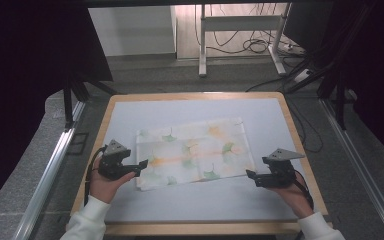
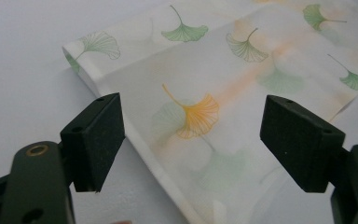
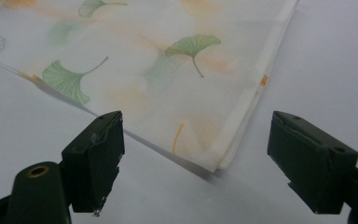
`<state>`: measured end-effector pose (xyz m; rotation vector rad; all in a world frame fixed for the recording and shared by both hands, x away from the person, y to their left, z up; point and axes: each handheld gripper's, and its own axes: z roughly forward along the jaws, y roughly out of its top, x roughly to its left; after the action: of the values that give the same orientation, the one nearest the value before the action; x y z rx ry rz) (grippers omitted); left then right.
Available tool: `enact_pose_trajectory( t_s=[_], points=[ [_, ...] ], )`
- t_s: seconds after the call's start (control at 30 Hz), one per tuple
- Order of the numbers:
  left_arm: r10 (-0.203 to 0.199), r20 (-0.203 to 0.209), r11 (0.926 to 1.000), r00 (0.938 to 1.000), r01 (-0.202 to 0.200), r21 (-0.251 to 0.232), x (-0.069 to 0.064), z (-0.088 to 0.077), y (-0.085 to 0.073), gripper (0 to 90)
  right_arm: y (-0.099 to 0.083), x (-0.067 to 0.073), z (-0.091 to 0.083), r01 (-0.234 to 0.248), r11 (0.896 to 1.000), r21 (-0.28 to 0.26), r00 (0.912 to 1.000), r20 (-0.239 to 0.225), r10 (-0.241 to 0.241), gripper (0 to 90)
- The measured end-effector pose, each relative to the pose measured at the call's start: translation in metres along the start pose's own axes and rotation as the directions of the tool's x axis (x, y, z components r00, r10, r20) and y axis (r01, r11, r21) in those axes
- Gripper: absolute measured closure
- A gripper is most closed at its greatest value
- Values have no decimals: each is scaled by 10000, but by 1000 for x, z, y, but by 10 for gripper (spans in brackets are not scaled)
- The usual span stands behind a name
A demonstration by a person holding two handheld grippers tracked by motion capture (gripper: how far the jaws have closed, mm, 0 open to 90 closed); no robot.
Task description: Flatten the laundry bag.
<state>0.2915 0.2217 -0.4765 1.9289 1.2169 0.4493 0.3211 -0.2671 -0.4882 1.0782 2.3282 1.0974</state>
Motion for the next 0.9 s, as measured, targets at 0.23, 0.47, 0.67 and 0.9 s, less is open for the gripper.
enact_pose_trajectory(
  t_s=[0.23,0.47,0.67,0.9],
  points=[
    [214,44,9997,9998,-214,123,-2,-1,-3,233,0,-1,0,-40,10000,-22,9999,143,40,189],
    [228,104,9997,9997,-229,105,-5,-9,-7,233,1,3,0,-56,10000,-2,9997,251,56,189],
    [72,77,9994,9999,-75,350,0,-4,-8,233,1,7,2,101,9999,106,9996,247,-104,189],
    [130,24,9984,9999,-132,548,0,1,-9,234,-3,2,5,184,9991,370,9990,408,-199,189]
  ],
)
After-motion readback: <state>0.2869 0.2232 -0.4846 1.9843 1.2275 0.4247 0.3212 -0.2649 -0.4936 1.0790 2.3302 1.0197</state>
